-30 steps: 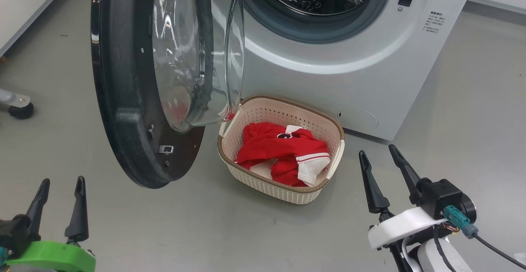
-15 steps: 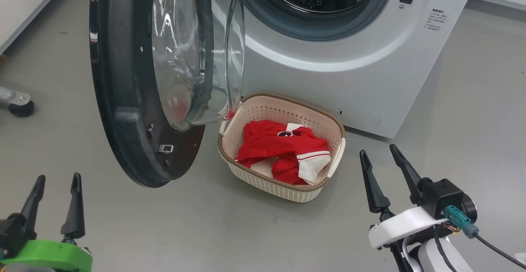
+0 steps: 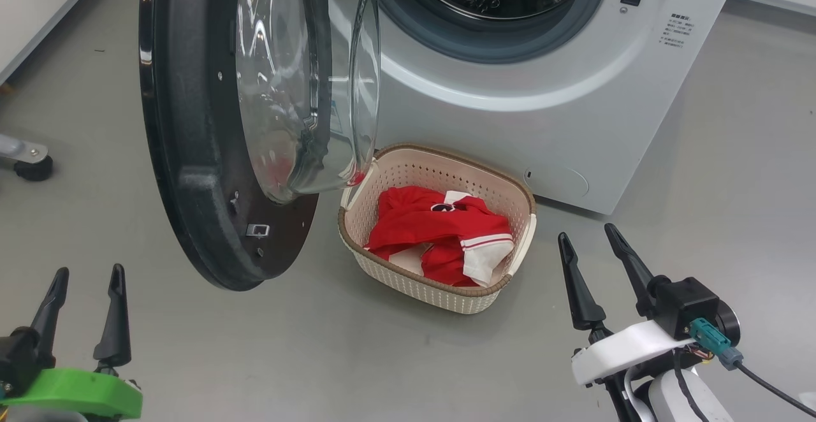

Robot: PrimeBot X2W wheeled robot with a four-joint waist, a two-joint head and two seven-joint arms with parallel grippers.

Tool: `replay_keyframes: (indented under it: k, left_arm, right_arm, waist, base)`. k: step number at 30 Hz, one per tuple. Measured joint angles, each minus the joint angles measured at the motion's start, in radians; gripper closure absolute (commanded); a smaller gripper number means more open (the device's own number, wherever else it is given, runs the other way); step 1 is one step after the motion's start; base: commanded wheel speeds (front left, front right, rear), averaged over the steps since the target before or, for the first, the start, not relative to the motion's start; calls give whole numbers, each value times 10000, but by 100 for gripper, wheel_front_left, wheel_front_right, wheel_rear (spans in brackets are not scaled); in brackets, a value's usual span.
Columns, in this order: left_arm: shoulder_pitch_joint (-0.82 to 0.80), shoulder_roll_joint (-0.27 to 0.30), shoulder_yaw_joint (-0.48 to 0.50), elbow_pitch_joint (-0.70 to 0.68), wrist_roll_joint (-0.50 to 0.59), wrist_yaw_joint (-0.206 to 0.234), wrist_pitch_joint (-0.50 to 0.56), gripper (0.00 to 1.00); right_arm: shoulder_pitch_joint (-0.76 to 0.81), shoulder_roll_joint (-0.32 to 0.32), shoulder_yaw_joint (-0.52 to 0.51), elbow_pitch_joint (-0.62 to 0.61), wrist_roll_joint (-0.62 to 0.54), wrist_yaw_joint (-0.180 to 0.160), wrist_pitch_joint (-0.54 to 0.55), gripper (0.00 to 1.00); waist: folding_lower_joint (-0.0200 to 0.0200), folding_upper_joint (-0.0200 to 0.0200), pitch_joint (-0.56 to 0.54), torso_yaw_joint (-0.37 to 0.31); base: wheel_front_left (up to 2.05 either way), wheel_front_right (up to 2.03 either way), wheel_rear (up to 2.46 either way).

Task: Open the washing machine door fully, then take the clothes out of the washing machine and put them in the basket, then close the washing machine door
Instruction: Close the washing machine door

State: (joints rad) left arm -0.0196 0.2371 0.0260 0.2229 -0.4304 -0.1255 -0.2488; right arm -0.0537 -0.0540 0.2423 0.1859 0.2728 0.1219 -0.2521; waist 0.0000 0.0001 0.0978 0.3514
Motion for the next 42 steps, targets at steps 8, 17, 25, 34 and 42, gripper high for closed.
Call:
replay_keyframes:
  k: [8,17,25,34,42]
  left_arm:
    - [-2,-4,2,13,8,0,-2,0]
    - [-8,-17,-19,-59,6,0,-2,100]
    - [-36,21,-65,-125,-17,0,-2,100]
    - [-592,-29,-268,-205,-1749,0,255,100]
    - [-1184,-125,-31,-188,-3601,0,1137,100]
  right_arm:
    - [0,6,0,0,0,0,0,0]
    - [0,12,-4,0,0,0,0,0]
    - [0,15,-6,0,0,0,0,0]
    - [0,40,-8,4,0,0,0,0]
    - [0,46,21,6,0,0,0,0]
  waist:
    - [0,0,18,-8]
    - [0,0,36,-24]
    - [0,0,66,-26]
    - [0,0,55,-10]
    - [0,0,89,-37]
  base:
    - [0,0,0]
    - [0,0,0]
    - [0,0,0]
    - [0,0,0]
    - [0,0,0]
